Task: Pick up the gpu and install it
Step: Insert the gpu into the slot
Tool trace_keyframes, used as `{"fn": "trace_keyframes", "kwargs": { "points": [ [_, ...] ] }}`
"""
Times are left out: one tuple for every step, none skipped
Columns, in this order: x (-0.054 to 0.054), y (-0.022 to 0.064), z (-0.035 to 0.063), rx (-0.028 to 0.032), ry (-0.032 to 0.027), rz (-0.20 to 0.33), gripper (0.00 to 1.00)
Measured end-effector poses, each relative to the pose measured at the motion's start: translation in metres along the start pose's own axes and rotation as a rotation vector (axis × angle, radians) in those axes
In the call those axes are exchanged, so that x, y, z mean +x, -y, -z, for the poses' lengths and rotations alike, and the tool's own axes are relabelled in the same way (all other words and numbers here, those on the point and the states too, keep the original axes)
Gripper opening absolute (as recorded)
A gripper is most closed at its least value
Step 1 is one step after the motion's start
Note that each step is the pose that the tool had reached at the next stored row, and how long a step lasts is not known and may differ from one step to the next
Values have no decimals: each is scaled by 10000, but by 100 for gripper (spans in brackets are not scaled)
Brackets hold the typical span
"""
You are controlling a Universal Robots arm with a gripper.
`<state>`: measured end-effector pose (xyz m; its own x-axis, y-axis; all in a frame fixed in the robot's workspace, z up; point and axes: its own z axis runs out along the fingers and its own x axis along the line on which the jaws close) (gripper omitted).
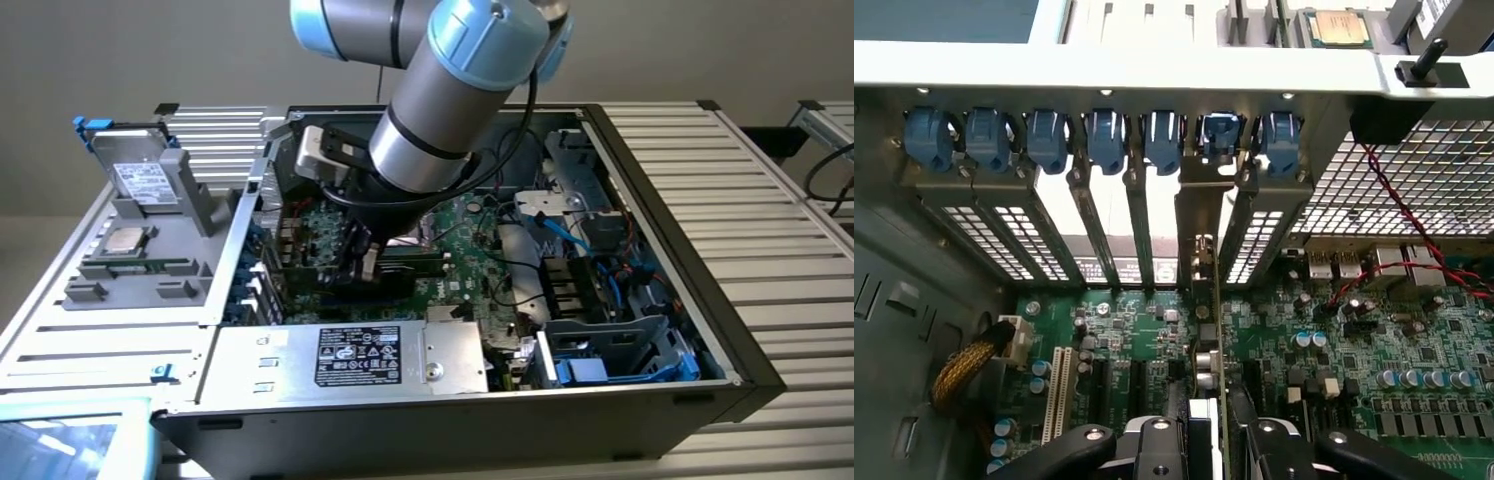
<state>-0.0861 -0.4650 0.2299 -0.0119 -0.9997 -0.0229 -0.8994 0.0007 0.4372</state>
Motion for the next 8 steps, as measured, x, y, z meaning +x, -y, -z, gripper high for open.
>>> {"fn": "trace_keyframes", "kwargs": {
  "points": [
    [-3,2,-2,-1,-3,2,28],
    [-4,3,-3,-1,-3,3,28],
    [-4,4,-4,-1,-4,3,28],
    [-6,5,-5,-1,-3,4,28],
    [-8,6,-6,0,-3,7,28],
    [-14,6,-5,0,-6,6,28],
    [-22,5,-5,-1,-7,3,28],
    [-27,1,-1,-3,-13,0,28]
  ]
}}
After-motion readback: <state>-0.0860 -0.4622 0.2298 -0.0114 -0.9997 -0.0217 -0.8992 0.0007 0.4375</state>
